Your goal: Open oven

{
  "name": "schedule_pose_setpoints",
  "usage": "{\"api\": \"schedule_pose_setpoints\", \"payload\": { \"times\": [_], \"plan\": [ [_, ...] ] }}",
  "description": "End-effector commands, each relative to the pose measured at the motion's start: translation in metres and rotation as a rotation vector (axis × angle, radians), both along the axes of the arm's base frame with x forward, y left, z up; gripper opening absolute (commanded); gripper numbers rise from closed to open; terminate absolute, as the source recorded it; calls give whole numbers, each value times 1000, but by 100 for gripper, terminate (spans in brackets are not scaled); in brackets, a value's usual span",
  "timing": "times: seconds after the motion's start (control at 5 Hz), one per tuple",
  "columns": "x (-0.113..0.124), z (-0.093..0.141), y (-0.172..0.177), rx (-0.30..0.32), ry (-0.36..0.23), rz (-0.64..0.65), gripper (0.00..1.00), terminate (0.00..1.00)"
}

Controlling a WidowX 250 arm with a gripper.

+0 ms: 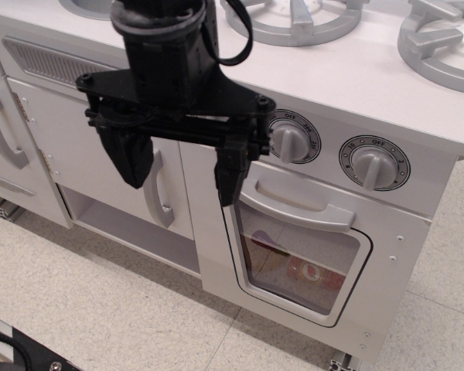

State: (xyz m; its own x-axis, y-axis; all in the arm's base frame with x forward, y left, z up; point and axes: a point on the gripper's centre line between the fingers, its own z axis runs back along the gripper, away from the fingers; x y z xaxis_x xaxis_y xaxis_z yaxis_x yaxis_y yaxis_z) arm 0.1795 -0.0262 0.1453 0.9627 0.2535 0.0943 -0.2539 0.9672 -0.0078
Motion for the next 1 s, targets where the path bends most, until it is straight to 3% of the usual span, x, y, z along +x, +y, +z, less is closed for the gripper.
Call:
{"api": "schedule_pose_setpoints", "payload": {
  "times": [0.0, 0.2, 0.4, 0.6, 0.8],
  "plan": [
    [0, 0, 0, 0, 0, 0, 100, 0],
    [-2, 5, 0, -5, 21, 111, 100, 0],
    [5, 7, 4, 31, 18, 332, 100, 0],
    [20, -8, 13, -2, -34, 582, 100, 0],
    [26, -35, 26, -81, -45, 832, 100, 0]
  ]
}}
